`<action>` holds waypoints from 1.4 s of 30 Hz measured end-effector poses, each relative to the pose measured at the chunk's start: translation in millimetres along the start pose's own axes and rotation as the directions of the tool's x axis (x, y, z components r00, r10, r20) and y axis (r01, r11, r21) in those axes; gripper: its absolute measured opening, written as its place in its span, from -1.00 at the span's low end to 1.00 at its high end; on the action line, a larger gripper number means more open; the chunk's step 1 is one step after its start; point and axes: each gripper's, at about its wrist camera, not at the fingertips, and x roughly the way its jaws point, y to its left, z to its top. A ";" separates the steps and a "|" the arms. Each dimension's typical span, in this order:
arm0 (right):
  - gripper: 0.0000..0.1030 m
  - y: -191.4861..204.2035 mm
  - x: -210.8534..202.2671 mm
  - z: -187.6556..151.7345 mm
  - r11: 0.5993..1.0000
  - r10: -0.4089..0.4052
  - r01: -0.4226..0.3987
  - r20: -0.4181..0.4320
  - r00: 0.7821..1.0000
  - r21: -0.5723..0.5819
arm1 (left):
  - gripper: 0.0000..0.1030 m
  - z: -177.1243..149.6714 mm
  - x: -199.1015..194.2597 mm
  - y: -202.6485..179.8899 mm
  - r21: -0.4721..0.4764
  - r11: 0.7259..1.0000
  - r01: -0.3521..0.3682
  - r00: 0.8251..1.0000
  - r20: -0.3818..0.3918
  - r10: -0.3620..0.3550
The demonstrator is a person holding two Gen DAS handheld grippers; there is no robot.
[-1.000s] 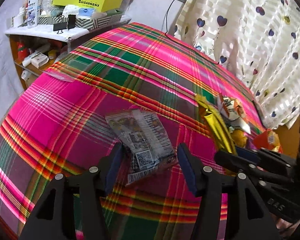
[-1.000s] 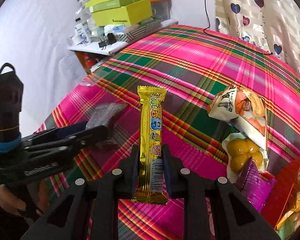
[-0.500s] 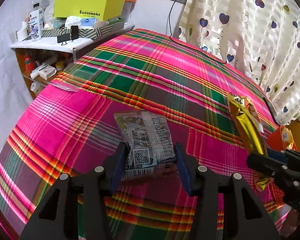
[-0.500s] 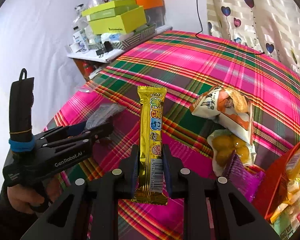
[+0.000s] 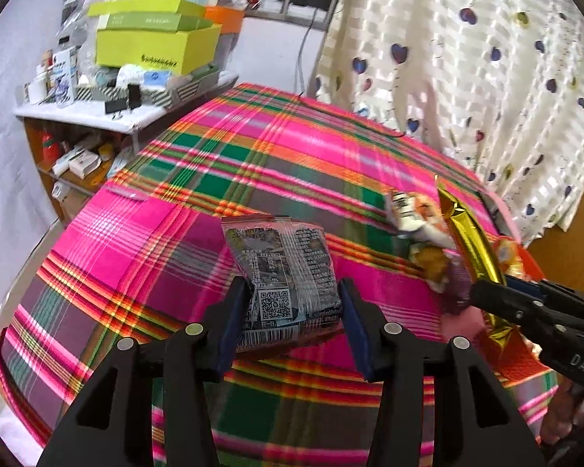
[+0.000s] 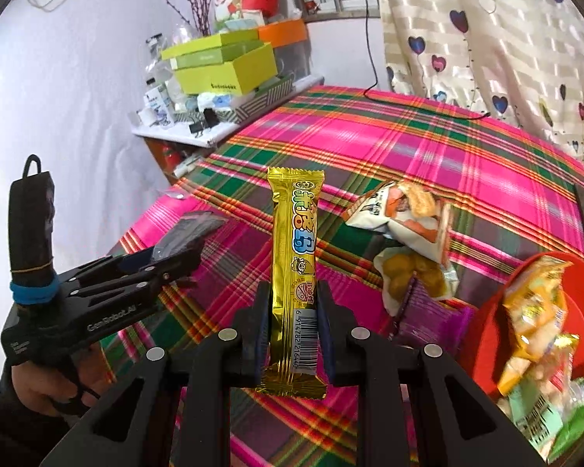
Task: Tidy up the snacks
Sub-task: 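Carry the grey bag and gold wafer bar over the red basket with both tools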
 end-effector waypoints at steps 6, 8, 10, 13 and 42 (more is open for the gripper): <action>-0.61 -5.3 -34.0 -10.7 1.000 -0.014 0.013 0.054 0.998 0.020 | -0.06 1.3 -26.7 -31.1 0.054 0.997 0.055 0.998 0.039 -0.057; -0.61 -10.4 -45.6 -15.5 0.999 -0.023 0.021 0.070 0.997 0.032 | -0.06 1.0 -33.0 -41.0 0.073 0.995 0.071 0.996 0.046 -0.075; -0.61 -16.4 -56.5 -21.2 0.998 -0.035 0.031 0.083 0.996 0.048 | -0.06 0.5 -38.1 -52.5 0.093 0.992 0.088 0.994 0.050 -0.093; -0.61 -24.6 -68.6 -28.5 0.997 -0.052 0.046 0.096 0.994 0.069 | -0.06 -0.8 -43.0 -66.9 0.114 0.987 0.116 0.991 0.047 -0.122; -0.61 -119.1 -161.3 -83.5 0.938 -0.247 0.187 0.184 0.951 0.291 | -0.06 -7.1 -48.6 -162.5 0.273 0.930 0.246 0.967 -0.004 -0.255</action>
